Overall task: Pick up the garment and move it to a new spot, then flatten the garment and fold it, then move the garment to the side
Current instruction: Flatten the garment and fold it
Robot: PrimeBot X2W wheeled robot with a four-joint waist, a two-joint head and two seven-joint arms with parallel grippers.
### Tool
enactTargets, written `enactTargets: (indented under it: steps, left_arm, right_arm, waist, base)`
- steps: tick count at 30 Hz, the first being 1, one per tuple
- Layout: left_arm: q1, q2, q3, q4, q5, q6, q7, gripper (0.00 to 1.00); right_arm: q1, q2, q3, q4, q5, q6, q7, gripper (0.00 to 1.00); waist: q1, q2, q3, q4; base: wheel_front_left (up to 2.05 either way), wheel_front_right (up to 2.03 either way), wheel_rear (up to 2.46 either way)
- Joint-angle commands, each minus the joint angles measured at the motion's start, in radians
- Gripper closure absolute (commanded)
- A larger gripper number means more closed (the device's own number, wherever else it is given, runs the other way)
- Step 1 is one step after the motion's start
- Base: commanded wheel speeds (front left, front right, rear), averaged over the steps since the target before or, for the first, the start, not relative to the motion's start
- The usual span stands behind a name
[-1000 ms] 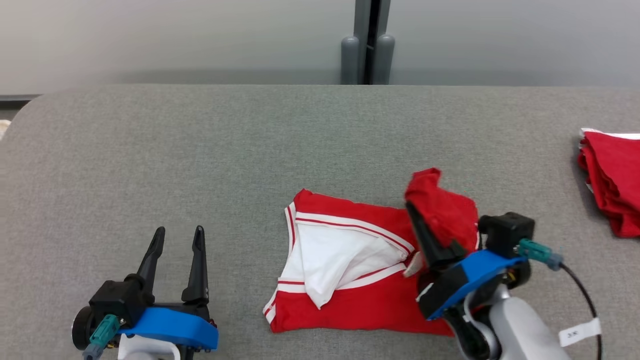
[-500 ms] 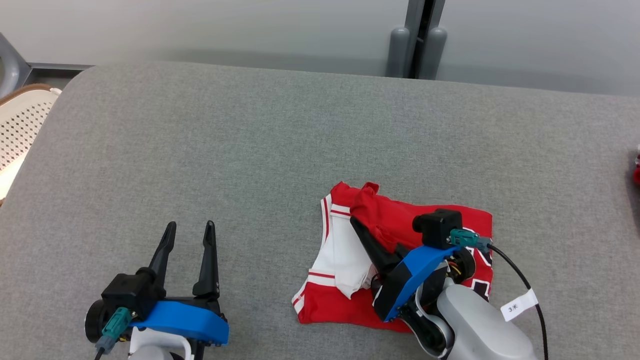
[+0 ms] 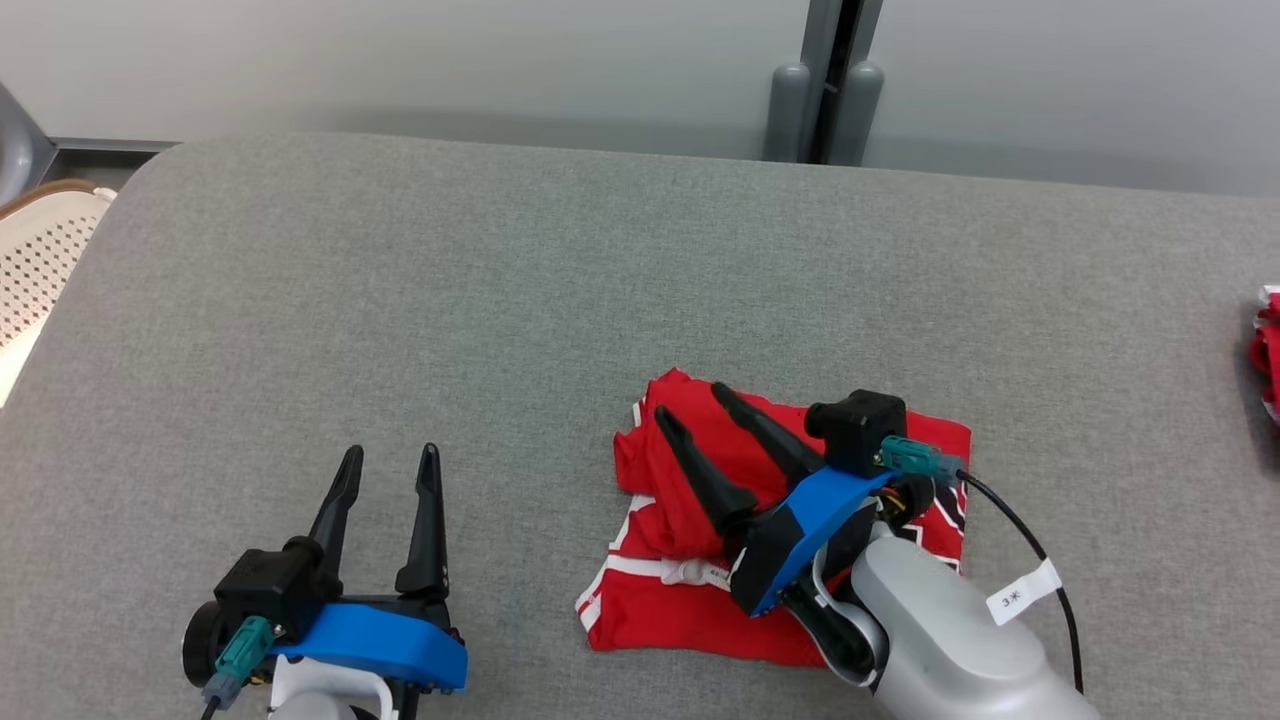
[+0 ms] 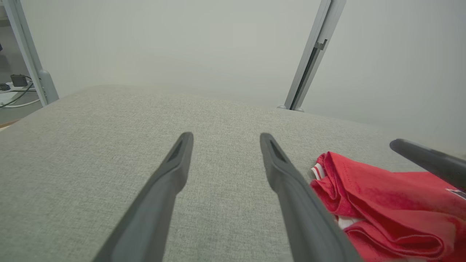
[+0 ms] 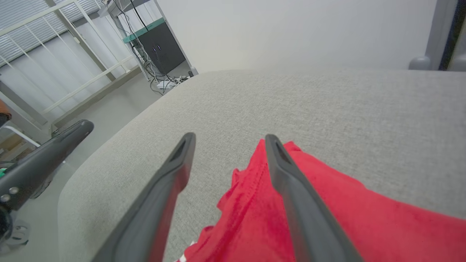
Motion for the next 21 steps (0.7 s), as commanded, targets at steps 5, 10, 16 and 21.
enactTargets:
  steps: [5, 10, 16, 21]
  left_arm:
    - [0.010, -0.006, 0.005, 0.006, 0.016, -0.009, -0.004, 0.00]
    - [0.010, -0.014, -0.001, 0.015, 0.028, -0.019, -0.004, 0.00]
    - [0.008, -0.027, -0.008, 0.028, 0.038, -0.027, -0.004, 0.00]
    - [0.014, -0.030, -0.009, 0.036, 0.038, -0.034, -0.004, 0.00]
  right_arm:
    - [-0.004, -0.003, -0.111, 0.013, -0.126, 0.000, -0.025, 0.00]
    - [0.059, -0.003, -0.281, -0.018, -0.314, 0.000, -0.030, 0.00]
    - [0.170, -0.002, -0.416, -0.089, -0.511, 0.000, -0.030, 0.00]
    - [0.252, -0.002, -0.419, -0.132, -0.606, 0.000, -0.029, 0.84]
  waist:
    - [0.0000, 0.0000, -0.017, -0.027]
    - [0.0000, 0.0000, -0.032, -0.047]
    - [0.0000, 0.0000, -0.048, -0.051]
    - [0.0000, 0.0000, -0.053, -0.040]
  base:
    - [0.00, 0.00, 0.00]
    - [0.00, 0.00, 0.00]
    - [0.00, 0.00, 0.00]
    - [0.00, 0.00, 0.00]
